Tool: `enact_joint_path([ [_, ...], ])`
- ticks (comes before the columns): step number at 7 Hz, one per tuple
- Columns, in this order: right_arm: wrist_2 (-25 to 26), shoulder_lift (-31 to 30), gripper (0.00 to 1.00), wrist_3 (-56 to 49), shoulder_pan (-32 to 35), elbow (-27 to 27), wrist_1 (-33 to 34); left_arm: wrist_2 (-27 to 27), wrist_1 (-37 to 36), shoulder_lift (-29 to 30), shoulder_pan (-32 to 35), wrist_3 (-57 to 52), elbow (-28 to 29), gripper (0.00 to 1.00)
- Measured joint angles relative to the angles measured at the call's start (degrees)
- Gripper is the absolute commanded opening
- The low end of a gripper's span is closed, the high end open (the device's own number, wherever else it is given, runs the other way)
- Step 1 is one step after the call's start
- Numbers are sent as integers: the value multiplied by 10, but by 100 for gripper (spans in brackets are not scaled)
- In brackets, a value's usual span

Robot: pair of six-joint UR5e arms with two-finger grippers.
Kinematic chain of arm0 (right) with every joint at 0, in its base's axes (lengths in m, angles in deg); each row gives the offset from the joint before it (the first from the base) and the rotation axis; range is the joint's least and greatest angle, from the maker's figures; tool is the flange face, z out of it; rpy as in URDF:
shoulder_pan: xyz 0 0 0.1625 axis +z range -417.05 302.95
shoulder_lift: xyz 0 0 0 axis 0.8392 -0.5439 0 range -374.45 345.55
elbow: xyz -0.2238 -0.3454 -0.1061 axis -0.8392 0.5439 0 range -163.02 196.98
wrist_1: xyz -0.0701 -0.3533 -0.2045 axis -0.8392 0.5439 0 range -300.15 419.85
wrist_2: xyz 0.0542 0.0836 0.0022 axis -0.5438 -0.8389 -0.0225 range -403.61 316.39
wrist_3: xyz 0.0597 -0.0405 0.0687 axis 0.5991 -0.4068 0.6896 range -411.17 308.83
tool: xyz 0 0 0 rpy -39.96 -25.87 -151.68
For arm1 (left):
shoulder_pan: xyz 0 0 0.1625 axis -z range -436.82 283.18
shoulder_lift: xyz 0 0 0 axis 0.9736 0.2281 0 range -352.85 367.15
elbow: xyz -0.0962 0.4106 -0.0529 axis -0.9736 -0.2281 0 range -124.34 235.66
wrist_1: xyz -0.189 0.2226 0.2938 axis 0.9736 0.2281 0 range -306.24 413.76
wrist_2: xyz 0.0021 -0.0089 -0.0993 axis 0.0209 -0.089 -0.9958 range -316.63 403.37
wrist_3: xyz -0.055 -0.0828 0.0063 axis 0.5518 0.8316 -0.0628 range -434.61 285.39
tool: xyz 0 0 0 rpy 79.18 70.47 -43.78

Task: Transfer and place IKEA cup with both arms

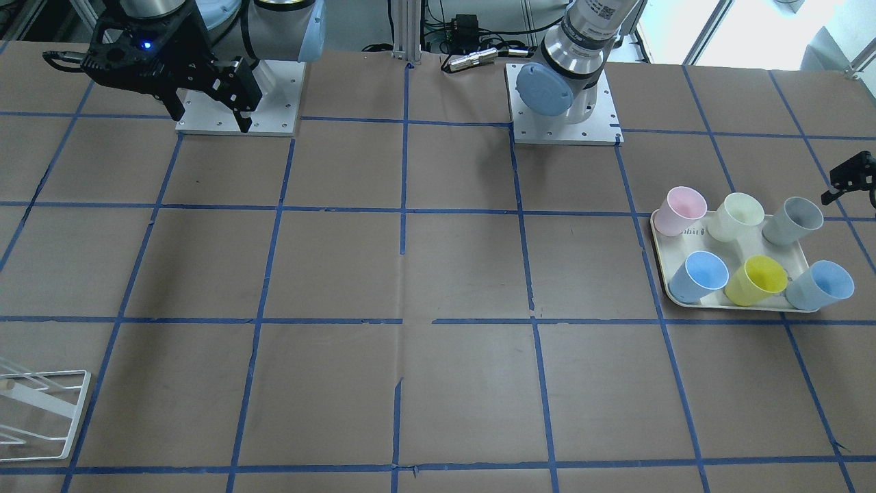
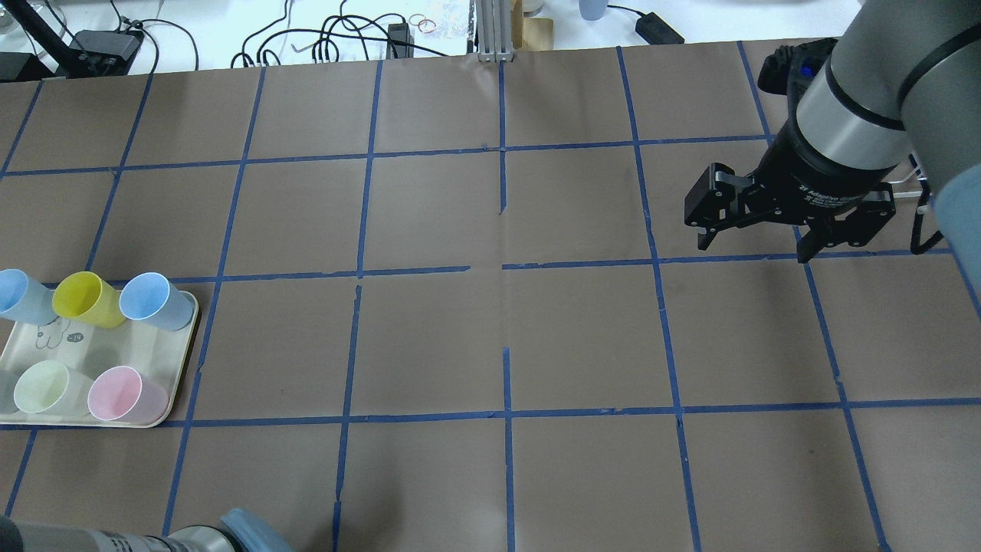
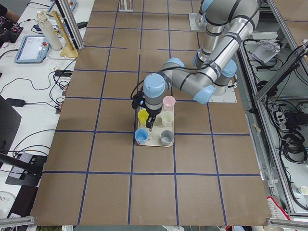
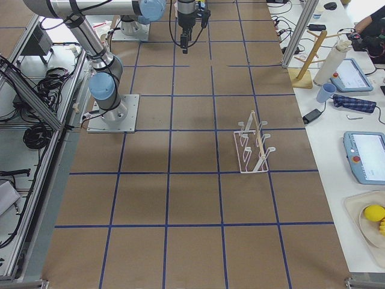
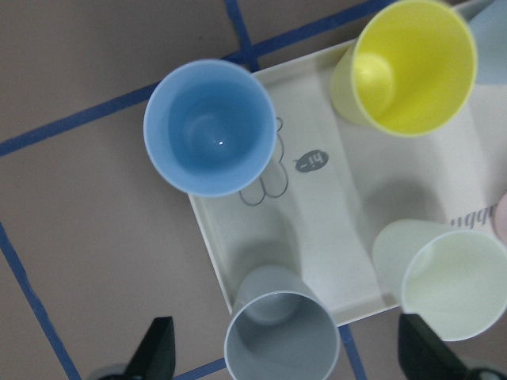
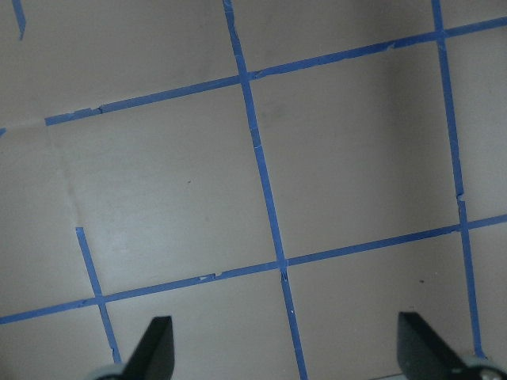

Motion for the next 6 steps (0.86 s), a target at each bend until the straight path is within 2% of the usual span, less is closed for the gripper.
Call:
enact_joint_path([
  [4, -3, 0, 100, 2, 0, 0, -2, -1, 67, -96, 261, 356, -3, 100],
  [6, -1, 0, 100, 3, 0, 0, -2, -2, 69, -105, 383, 548, 9, 100],
])
